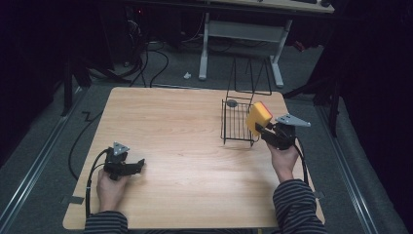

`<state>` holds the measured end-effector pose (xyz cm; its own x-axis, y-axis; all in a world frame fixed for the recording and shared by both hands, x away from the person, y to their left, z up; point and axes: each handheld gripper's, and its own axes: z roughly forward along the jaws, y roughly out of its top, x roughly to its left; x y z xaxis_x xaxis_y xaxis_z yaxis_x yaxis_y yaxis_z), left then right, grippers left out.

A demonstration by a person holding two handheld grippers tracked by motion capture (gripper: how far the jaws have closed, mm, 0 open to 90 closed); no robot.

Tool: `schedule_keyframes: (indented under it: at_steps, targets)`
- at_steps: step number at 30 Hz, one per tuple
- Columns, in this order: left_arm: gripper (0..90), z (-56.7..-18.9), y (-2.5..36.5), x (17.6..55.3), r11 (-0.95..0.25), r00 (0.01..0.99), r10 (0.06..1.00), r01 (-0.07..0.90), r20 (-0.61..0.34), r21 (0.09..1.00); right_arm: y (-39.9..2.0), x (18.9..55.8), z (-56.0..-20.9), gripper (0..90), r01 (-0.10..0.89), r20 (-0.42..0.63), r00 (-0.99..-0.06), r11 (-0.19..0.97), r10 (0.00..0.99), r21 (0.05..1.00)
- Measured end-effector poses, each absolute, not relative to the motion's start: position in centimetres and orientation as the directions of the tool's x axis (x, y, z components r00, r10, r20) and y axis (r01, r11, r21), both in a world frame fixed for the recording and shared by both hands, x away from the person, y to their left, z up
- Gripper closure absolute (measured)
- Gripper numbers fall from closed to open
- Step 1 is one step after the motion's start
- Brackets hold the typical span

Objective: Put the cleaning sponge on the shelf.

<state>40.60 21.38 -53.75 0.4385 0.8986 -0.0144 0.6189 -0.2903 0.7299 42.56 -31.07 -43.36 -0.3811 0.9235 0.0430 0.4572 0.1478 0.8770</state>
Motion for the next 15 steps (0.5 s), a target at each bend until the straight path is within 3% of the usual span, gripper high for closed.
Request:
schedule_keyframes:
  at_steps: [15]
  targets:
    - [16.9,-53.8,21.4,40.6,-0.291,0.438,0.899,0.619,-0.013,0.73,-28.6,47.0,-45.6,61.7,0.498,0.034,-0.365,0.164,0.93,0.851]
